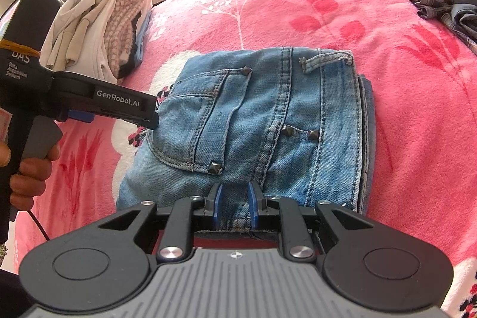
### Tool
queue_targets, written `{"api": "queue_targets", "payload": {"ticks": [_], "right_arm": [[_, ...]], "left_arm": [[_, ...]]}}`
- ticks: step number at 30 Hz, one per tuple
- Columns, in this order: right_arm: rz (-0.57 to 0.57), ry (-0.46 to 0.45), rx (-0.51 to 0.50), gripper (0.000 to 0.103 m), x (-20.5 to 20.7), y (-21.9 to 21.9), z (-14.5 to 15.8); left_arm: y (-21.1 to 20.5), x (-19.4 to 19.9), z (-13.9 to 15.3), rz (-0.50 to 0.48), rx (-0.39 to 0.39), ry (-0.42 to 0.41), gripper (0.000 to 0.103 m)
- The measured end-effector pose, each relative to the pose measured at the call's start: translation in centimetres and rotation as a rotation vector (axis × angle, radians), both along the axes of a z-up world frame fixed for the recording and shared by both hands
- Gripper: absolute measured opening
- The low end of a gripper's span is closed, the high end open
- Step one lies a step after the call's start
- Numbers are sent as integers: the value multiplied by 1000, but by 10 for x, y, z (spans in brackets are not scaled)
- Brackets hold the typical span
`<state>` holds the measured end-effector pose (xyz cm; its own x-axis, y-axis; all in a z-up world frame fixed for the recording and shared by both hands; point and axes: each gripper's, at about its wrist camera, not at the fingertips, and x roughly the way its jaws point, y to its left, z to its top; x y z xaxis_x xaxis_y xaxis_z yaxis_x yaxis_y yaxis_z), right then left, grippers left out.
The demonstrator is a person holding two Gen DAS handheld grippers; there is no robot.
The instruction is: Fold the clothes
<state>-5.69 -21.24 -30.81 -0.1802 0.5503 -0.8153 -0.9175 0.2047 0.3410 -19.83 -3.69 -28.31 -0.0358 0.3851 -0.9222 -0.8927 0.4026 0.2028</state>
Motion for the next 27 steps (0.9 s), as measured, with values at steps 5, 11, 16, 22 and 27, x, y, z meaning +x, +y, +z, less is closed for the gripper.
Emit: {"api": "queue_targets", "payload": {"ticks": [5, 11, 16, 22, 27], "right_arm": [[4, -2, 3, 19, 0, 0, 0], [13, -19, 13, 19, -3, -2, 0], [17, -33, 18, 19, -5, -2, 1], [24, -58, 34, 19, -9, -5, 1], [13, -54, 63, 31, -12, -9, 1]], "left_arm": [[-13, -7, 18, -138, 32, -201, 103], [-29, -22, 16, -243, -69, -394, 101], [-36, -40, 15, -287, -83, -521, 100], [-51, -54, 34, -405, 55, -688, 103], [-48, -49, 32, -404, 69, -703, 103]]}}
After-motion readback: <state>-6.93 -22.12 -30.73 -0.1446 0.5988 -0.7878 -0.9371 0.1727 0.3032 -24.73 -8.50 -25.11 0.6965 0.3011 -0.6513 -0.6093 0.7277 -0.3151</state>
